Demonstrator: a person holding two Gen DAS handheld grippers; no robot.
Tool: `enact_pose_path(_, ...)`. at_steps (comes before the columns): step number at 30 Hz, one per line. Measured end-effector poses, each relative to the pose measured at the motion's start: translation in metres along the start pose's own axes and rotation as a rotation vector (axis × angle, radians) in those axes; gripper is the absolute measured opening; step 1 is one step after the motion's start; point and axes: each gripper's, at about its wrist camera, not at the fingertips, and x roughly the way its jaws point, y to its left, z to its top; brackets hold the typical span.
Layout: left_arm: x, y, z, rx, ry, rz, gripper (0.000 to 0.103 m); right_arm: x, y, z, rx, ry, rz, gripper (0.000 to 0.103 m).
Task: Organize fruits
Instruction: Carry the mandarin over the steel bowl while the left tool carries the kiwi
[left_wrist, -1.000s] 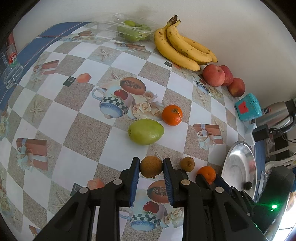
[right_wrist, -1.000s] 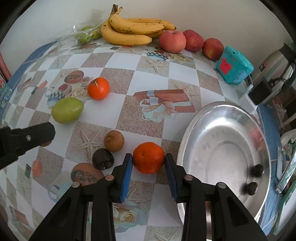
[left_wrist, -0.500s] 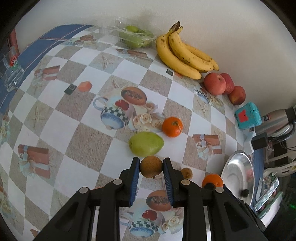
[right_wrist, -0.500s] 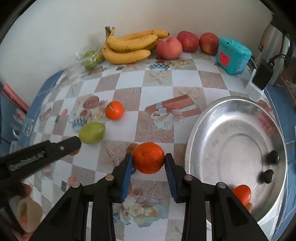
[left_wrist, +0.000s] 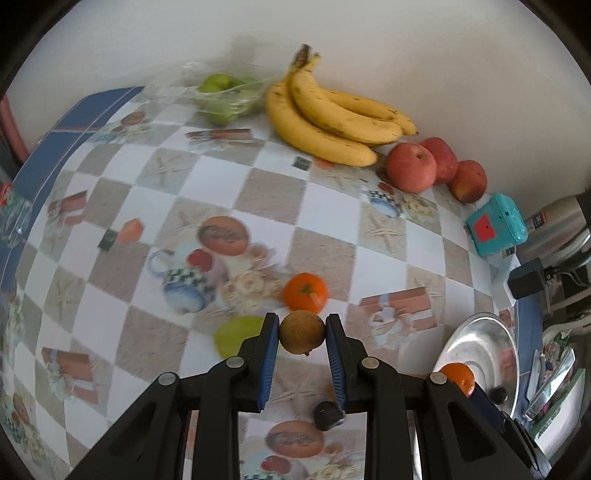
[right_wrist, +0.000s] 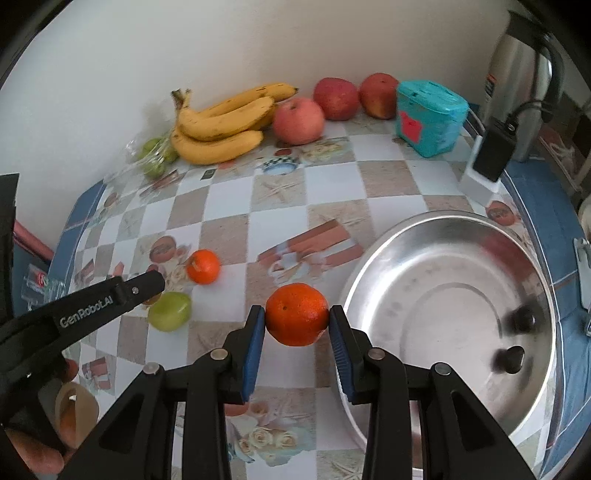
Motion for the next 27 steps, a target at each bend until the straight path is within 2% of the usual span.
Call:
enact_pose_path(7,0.002,-0.040,-0.006,0.068,0.010,-0.059,0.028,-0.008,-0.046,0.002,0.102,-0.012,-0.060,0.037)
enact_pose_path(16,0.014,-0.076,-0.031,0.182,0.043,-0.072,0.028,-0.015,-0.115,-0.005,0.280,-0.012,-0.135,0.037)
enact_pose_path(23,0.015,-0.115,-0.060,0.314,0.072,-0.114,0.028,-0.019,-0.134,-0.010,0.342,-0.018,-0.160,0.037)
enact_pose_path(27,0.021,-0.126,-0.072,0.345,0.118,-0.140,0.028,-0.015,-0.133,-0.010,0.341,-0.004,-0.153,0.037)
